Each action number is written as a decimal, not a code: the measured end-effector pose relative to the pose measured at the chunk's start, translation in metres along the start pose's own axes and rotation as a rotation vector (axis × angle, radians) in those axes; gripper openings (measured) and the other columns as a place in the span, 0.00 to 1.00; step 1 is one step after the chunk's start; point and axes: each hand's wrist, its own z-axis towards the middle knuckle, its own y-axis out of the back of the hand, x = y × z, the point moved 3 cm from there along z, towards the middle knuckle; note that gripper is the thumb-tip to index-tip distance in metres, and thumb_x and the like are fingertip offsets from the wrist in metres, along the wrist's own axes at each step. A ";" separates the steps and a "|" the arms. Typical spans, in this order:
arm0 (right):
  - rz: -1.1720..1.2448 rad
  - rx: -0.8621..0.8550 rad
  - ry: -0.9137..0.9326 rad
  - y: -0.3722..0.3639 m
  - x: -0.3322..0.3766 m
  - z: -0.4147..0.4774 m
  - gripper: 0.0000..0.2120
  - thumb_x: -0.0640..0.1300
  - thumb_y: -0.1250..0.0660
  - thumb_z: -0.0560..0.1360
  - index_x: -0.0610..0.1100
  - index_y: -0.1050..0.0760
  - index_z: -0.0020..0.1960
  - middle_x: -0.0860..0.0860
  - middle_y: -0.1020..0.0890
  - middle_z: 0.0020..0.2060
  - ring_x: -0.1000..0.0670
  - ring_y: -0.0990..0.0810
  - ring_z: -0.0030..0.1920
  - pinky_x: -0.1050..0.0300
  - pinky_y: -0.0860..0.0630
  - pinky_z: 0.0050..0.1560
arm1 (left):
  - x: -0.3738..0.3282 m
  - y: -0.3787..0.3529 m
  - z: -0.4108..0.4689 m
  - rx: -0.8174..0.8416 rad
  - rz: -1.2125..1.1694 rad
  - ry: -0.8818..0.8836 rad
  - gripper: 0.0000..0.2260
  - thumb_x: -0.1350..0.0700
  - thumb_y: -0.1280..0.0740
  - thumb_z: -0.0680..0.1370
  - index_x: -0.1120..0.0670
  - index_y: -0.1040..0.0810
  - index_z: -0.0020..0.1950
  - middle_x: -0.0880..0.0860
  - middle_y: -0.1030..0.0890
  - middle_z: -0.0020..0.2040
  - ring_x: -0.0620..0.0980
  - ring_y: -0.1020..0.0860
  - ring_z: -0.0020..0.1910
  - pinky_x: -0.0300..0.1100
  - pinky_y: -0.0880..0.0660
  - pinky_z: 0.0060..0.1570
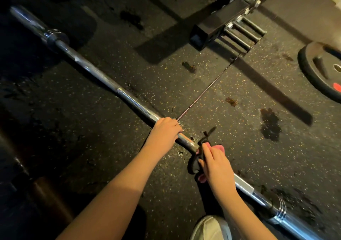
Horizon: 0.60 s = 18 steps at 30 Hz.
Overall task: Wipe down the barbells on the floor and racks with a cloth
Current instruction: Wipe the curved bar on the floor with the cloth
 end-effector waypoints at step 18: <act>0.057 -0.166 0.040 -0.021 0.041 0.063 0.16 0.43 0.36 0.71 0.35 0.22 0.54 0.44 0.19 0.40 0.42 0.21 0.39 0.53 0.36 0.44 | 0.048 0.046 -0.029 -0.116 0.103 0.296 0.23 0.49 0.33 0.77 0.50 0.31 0.72 0.49 0.32 0.71 0.48 0.36 0.70 0.45 0.40 0.69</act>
